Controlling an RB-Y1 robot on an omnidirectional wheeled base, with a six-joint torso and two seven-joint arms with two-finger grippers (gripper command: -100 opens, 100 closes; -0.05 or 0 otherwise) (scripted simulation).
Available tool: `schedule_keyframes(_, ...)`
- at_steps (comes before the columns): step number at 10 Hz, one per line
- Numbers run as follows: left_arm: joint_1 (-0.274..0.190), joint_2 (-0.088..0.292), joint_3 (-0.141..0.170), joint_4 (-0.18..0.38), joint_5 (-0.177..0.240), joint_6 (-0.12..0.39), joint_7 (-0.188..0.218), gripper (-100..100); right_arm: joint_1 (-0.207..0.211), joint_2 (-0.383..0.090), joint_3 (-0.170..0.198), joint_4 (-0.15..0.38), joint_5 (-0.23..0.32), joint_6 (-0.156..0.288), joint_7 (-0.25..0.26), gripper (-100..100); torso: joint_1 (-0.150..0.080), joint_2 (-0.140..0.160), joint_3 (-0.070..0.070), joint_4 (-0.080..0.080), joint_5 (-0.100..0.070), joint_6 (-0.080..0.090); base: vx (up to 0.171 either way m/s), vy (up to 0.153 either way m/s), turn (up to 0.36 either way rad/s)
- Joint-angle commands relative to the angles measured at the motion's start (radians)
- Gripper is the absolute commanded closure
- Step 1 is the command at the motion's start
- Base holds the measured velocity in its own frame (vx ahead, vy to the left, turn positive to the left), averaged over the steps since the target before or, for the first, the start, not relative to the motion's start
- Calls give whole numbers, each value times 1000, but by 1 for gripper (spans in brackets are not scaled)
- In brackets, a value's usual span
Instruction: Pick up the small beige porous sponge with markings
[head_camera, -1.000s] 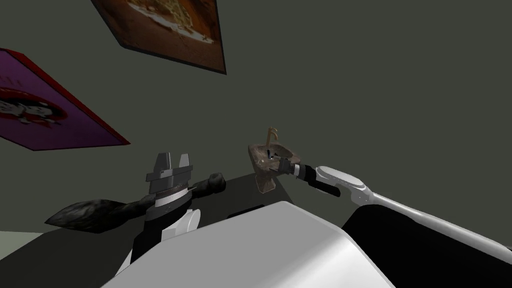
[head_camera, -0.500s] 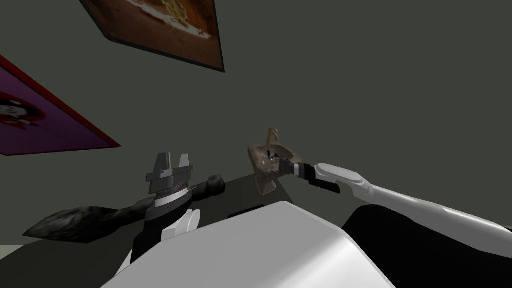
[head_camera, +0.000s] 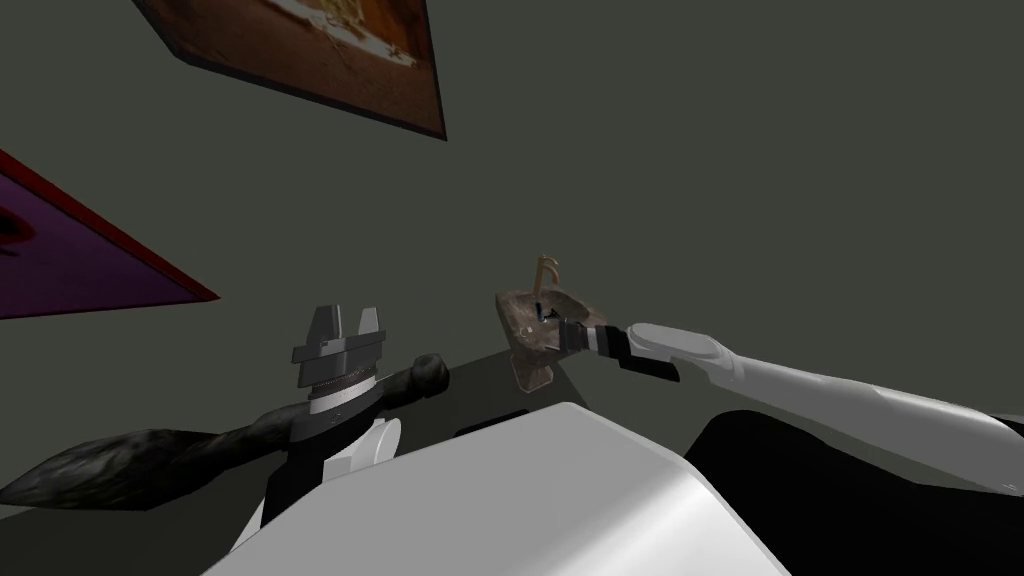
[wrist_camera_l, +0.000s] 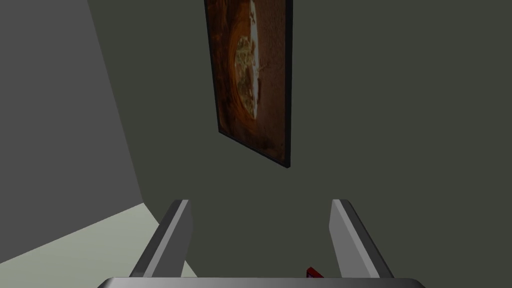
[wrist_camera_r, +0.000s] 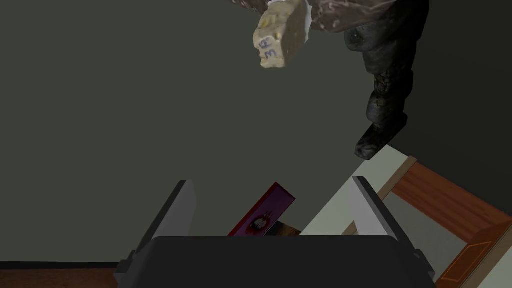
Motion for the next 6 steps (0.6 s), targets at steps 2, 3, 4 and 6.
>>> schedule_keyframes(2,0,0,0,0,0,0,0,0,14,-71,4,7,31,20,45,-100,0,0,0,0,0,0,73,25,-29)
schedule_keyframes(3,0,0,0,0,0,0,0,0,27,-100,4,12,51,31,73,-100,0,0,0,0,0,0,103,43,-59)
schedule_keyframes(4,0,0,0,0,0,0,0,0,27,-118,4,12,51,31,73,-100,1,-2,-1,0,0,0,86,31,-18)
schedule_keyframes(6,0,0,0,0,0,0,0,0,52,-184,8,21,88,50,124,-100,0,-1,-1,0,0,0,101,23,-35)
